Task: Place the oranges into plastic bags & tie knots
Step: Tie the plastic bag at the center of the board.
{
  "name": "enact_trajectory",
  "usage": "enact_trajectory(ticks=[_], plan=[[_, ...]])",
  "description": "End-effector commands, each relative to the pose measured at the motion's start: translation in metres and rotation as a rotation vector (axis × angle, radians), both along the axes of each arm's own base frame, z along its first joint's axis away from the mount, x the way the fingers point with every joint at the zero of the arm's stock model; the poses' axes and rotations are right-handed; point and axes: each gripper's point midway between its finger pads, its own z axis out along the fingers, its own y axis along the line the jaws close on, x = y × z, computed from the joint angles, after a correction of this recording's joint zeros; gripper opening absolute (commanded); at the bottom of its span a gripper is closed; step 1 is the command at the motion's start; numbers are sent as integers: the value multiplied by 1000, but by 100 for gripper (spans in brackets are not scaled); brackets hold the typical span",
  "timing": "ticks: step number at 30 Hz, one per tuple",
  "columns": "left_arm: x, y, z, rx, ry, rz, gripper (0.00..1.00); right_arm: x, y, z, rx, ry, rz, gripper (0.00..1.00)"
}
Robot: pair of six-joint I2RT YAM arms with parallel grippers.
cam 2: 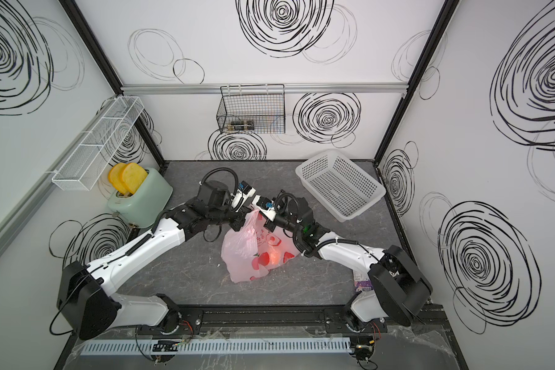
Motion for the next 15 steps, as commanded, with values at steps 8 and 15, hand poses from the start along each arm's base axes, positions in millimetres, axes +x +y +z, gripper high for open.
enact_trajectory(ticks=[8, 15], plan=[[15, 32, 38, 45, -152, 165, 18, 4, 1, 9, 14, -10, -24, 1], [12, 33, 39, 38, -159, 153, 8, 3, 3, 9, 18, -4, -19, 2]])
